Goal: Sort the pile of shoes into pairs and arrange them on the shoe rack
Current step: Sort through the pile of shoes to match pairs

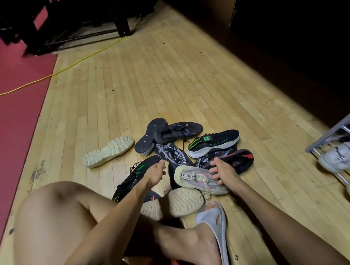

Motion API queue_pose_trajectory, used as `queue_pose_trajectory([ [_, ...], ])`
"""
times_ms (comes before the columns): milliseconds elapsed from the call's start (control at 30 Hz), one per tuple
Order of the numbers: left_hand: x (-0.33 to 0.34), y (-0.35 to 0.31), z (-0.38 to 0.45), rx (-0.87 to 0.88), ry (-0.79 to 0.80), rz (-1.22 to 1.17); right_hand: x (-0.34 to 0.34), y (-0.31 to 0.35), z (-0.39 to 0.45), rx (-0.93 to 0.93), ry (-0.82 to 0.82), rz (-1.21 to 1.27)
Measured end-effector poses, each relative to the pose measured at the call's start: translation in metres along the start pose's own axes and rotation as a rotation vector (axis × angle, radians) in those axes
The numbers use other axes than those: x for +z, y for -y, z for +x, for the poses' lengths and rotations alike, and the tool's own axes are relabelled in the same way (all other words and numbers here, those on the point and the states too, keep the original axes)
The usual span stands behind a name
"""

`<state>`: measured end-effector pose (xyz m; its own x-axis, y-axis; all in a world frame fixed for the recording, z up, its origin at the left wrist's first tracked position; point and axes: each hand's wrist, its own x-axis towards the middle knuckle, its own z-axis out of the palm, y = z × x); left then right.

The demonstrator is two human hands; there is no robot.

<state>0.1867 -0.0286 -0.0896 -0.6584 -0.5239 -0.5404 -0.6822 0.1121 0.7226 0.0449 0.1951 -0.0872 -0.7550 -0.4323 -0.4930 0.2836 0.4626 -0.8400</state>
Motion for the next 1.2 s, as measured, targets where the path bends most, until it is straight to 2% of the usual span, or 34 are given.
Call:
queue_pose_trajectory([
  [267, 0.016, 0.002, -0.007, 0.010, 0.074, -0.001, -0.007, -0.019, 0.003, 0.052, 0.018, -0.026],
  [533, 0.021, 0.014, -0.022, -0.081, 0.192, 0.304, -0.010, -0.020, 0.000, 0.075, 0.017, -0.109],
  [633, 0.033, 0.011, -0.030, -0.018, 0.226, 0.372, -0.008, -0.020, -0.002, 0.060, 0.033, -0.131],
  [767, 0.053, 0.011, -0.038, 0.147, 0.359, 0.230, -0.009, -0.024, -0.007, 0.054, 0.062, -0.125],
  [833, 0.060, 0.016, -0.036, 0.135, 0.318, 0.427, -0.010, -0.026, -0.008, 0.051, 0.077, -0.125],
  [933, 0.069, 0.029, -0.037, 0.062, 0.234, 0.953, -0.013, -0.030, -0.010, 0.056, 0.077, -0.117],
  [1200, 0.077, 0.030, -0.033, 0.079, 0.232, 1.230, -0.014, -0.030, -0.009, 0.086, 0.061, -0.066],
])
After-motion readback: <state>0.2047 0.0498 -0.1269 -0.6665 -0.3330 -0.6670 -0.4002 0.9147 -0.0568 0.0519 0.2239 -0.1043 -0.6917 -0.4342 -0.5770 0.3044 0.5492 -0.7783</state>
